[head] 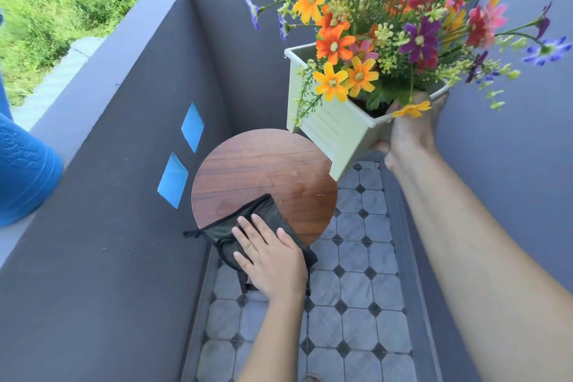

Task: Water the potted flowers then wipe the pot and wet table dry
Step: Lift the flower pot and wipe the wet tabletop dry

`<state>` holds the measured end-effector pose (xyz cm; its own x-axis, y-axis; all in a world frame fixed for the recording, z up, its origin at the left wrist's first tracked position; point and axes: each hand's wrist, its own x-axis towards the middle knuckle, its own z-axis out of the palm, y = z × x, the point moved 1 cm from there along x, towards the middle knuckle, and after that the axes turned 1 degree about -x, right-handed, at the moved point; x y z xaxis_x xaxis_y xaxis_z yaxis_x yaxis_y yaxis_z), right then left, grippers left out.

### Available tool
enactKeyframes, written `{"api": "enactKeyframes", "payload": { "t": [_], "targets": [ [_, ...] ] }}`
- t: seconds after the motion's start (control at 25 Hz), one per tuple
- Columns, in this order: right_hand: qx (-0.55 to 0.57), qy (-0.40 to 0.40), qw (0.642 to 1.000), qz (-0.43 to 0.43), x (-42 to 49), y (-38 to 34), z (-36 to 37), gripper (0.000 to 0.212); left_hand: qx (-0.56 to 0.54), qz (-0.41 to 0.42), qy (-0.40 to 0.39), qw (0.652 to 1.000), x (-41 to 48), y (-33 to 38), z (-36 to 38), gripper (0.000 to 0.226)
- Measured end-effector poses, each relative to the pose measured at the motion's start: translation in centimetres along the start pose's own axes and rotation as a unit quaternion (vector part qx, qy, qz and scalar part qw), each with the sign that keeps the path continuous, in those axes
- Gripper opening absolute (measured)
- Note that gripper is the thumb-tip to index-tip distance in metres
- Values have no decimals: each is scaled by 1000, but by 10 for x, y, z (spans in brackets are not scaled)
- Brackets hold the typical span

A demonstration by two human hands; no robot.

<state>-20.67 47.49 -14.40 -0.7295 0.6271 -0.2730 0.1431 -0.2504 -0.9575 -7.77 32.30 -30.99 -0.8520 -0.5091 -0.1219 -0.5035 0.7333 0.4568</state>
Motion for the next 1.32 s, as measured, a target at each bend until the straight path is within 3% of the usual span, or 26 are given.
{"api": "enactKeyframes", "payload": {
  "t": [0.12, 0.28, 0.36, 0.52, 0.68, 0.92, 1.04, 1.32],
  "targets": [
    [-7, 7, 1000, 0, 9, 2, -3, 97, 18, 44, -14, 999, -13, 1, 8, 62],
    [-18, 22, 1000, 2, 25, 6, -7, 92, 77, 122, -34, 989, -24, 8, 19, 99],
    [-20, 27, 999, 1, 32, 7, -10, 84, 112, 150, -38, 982, -26, 10, 26, 106],
    [-30, 44, 999, -1, 45, 7, -18, 88, 99, 145, -28, 984, -23, 18, 33, 95],
    [-32, 51, 998, 6, 49, 6, -30, 56, 109, 159, -21, 981, -19, 28, 41, 82],
    [-32, 71, 997, 2, 59, 9, -48, 68, 102, 166, -31, 980, -14, 56, 48, 74],
    [-30, 79, 996, 5, 63, 12, -56, 87, 99, 188, -65, 975, -12, 73, 51, 69],
    [-29, 76, 997, 8, 64, 10, -58, 91, 66, 166, -136, 975, 18, 104, 46, 95]
  ]
}}
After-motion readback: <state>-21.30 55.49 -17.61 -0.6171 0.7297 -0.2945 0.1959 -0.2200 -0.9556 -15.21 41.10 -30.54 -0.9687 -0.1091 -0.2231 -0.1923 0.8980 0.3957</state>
